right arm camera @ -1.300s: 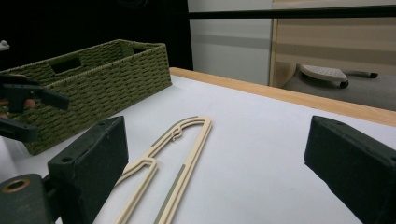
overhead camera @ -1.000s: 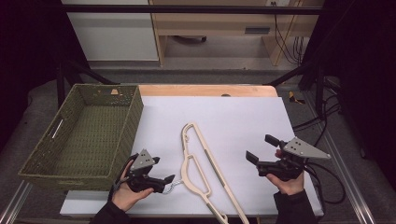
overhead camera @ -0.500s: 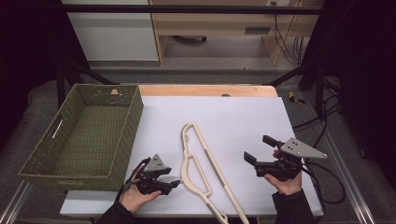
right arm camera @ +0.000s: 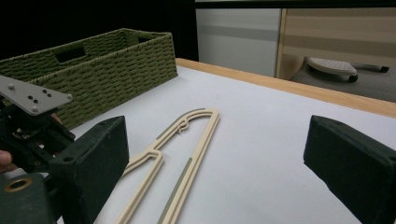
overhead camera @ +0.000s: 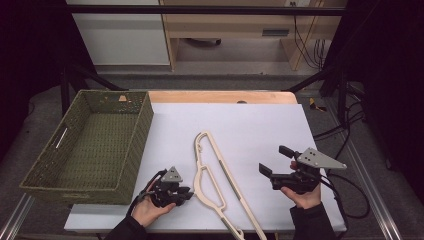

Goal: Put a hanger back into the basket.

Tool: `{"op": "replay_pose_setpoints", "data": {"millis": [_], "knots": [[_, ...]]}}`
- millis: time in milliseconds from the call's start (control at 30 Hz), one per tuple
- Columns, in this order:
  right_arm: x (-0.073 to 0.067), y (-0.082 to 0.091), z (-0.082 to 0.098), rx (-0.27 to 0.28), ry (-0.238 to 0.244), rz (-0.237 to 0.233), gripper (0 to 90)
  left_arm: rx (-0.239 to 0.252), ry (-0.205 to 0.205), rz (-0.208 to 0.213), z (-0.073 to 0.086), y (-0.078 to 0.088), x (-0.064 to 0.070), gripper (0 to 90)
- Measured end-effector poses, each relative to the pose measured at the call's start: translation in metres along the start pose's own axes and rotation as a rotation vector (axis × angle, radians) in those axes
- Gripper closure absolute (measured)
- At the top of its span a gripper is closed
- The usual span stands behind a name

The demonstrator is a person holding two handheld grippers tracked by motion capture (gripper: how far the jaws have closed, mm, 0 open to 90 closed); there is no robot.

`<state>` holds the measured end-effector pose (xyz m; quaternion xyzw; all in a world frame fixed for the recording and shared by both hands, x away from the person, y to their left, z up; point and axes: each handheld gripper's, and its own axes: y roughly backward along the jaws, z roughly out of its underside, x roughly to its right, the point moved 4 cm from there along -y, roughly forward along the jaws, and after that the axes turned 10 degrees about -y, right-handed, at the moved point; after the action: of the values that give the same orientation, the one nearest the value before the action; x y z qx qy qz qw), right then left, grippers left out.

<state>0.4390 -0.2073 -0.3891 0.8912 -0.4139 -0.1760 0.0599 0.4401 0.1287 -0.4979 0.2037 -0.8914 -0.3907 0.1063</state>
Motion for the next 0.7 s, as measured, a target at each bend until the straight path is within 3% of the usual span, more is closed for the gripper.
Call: {"op": "replay_pose_setpoints", "data": {"millis": [167, 400, 700], "knots": [[-0.001, -0.002, 0.001, -0.002, -0.002, -0.005, 7.2, -0.005, 0.014, 0.022, 0.0, -0.002, 0.0, 81.5], [-0.004, -0.005, 0.003, -0.016, -0.002, -0.012, 7.2, -0.008, 0.008, 0.021, -0.001, -0.001, 0.001, 84.1], [-0.012, -0.015, 0.009, -0.046, 0.011, -0.035, 7.6, 0.006, -0.032, 0.034, -0.006, 0.003, 0.006, 88.1]]}}
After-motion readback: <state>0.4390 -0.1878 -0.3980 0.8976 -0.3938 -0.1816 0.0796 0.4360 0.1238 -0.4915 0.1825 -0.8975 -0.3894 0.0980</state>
